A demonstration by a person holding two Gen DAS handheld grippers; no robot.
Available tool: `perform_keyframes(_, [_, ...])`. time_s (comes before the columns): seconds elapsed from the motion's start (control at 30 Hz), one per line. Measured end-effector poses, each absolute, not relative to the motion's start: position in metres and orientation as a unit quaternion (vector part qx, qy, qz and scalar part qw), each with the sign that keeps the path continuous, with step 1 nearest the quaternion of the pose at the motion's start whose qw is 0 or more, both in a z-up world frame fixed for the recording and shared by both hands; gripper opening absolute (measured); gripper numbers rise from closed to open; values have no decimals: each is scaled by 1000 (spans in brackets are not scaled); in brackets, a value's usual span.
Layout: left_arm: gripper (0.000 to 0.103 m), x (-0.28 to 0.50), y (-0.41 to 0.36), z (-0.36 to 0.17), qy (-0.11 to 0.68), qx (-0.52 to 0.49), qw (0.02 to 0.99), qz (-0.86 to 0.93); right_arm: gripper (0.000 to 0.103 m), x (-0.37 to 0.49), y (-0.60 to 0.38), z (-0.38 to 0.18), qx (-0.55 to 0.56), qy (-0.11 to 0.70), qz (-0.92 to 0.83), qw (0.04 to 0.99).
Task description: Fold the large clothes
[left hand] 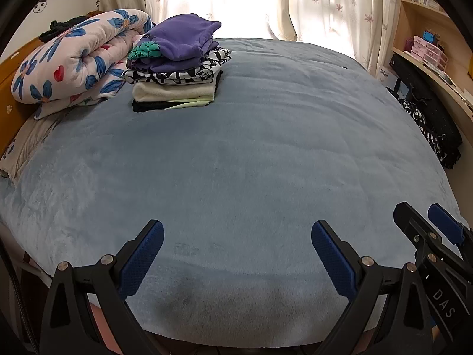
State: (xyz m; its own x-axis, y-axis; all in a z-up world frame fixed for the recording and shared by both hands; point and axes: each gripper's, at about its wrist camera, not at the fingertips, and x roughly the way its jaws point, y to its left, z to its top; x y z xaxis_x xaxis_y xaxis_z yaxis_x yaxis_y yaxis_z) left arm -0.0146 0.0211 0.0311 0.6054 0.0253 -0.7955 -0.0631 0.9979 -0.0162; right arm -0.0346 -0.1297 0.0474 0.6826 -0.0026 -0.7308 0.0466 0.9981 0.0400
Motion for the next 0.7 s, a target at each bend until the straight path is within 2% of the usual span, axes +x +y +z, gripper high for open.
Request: perform_keyframes(0.7, [98,-17,20,31,441,-15,897,29,67,-35,-128,48,27,398,-14,917])
